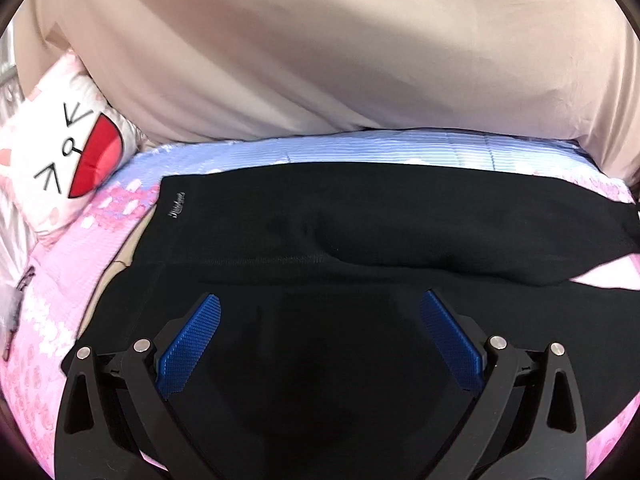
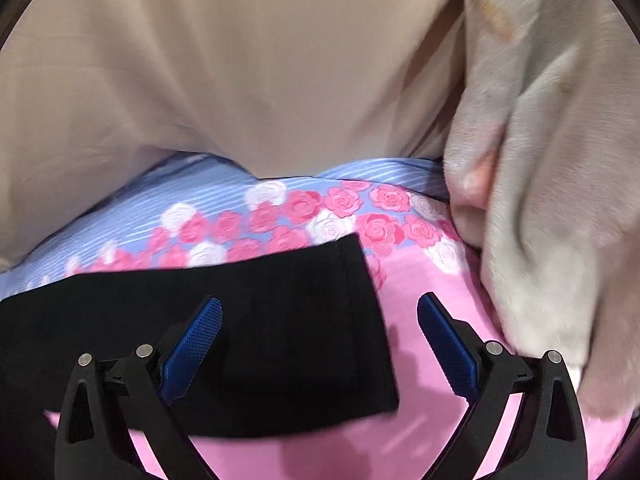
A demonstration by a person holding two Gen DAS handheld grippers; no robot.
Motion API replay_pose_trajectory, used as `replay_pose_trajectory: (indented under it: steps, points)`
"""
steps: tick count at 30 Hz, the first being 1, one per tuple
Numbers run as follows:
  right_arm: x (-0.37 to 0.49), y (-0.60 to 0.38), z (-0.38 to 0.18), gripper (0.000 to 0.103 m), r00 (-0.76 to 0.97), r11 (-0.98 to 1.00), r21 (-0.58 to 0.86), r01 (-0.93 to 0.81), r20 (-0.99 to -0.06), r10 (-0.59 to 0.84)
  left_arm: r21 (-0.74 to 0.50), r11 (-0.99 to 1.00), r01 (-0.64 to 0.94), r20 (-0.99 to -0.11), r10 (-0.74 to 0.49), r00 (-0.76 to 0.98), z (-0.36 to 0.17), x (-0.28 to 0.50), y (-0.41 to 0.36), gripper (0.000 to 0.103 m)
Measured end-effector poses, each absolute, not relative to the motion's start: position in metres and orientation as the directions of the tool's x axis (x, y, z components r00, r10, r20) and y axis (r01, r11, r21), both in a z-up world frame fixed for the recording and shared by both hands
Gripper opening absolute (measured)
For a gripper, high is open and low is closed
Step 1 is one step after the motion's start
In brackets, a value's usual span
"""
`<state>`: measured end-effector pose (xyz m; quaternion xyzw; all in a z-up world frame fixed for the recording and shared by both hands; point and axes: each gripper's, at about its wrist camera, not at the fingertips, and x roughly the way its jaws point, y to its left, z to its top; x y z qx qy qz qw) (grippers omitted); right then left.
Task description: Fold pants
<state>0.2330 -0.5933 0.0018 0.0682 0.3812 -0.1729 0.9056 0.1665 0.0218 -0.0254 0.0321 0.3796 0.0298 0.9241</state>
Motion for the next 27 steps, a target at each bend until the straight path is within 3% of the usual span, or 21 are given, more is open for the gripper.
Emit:
replay_pose_trajectory:
  steps: [1,3,5,10,16,19,20,21,22,23,25,27]
  points:
    - [0.237,-0.594,-0.001,0.094,0.645,0.931,-0.017,0.365,-0.716,-0.267,0.071,0.997,-0.034,-0.706,0.075,0.704,-0.026,0.171,0.025,0.098]
    - [0.248,-0.596,-0.007,0.074,0.627,0.934,-0.031,0.356,-0.733,-0.263,0.062,0.996,-0.059,-0.705,0.086,0.704,-0.023,0.181,0.037,0.098]
    - [0.259,-0.597,-0.016,0.062,0.598,0.937,-0.036,0.346,-0.761,-0.250,0.082,0.990,-0.117,-0.679,0.141,0.720,-0.013,0.196,0.056,0.098]
    - [0.267,-0.591,-0.022,0.065,0.589,0.936,-0.042,0.350,-0.767,-0.254,0.078,0.970,-0.229,-0.703,0.216,0.678,0.005,0.260,0.129,0.098]
    - [0.263,-0.582,-0.024,0.065,0.590,0.930,-0.034,0.367,-0.764,-0.261,0.156,0.914,-0.376,-0.746,0.358,0.561,-0.017,0.348,0.216,0.098]
    - [0.266,-0.583,-0.023,0.055,0.583,0.927,-0.031,0.375,-0.769,-0.261,0.089,0.930,-0.356,-0.835,0.265,0.482,-0.044,0.379,0.235,0.098]
    - [0.266,-0.581,-0.023,0.043,0.583,0.929,-0.025,0.369,-0.772,-0.253,0.045,0.939,-0.342,-0.860,0.211,0.464,-0.053,0.385,0.238,0.097]
    - [0.268,-0.580,-0.021,0.029,0.584,0.933,-0.009,0.360,-0.777,-0.233,0.018,0.945,-0.327,-0.884,0.168,0.436,-0.064,0.393,0.238,0.084]
    - [0.270,-0.579,-0.019,0.023,0.588,0.935,0.013,0.353,-0.781,-0.211,0.018,0.949,-0.315,-0.896,0.155,0.415,-0.071,0.397,0.236,0.076]
    - [0.273,-0.576,-0.019,0.017,0.590,0.937,0.025,0.349,-0.782,-0.199,0.034,0.949,-0.313,-0.894,0.169,0.416,-0.072,0.398,0.233,0.074]
    - [0.274,-0.566,-0.016,0.014,0.587,0.935,0.008,0.355,-0.780,-0.216,-0.021,0.960,-0.280,-0.885,0.112,0.451,-0.065,0.396,0.227,0.030]
    - [0.272,-0.557,-0.009,0.013,0.599,0.936,-0.001,0.353,-0.768,-0.227,-0.073,0.961,-0.266,-0.872,0.067,0.484,-0.051,0.388,0.225,0.022]
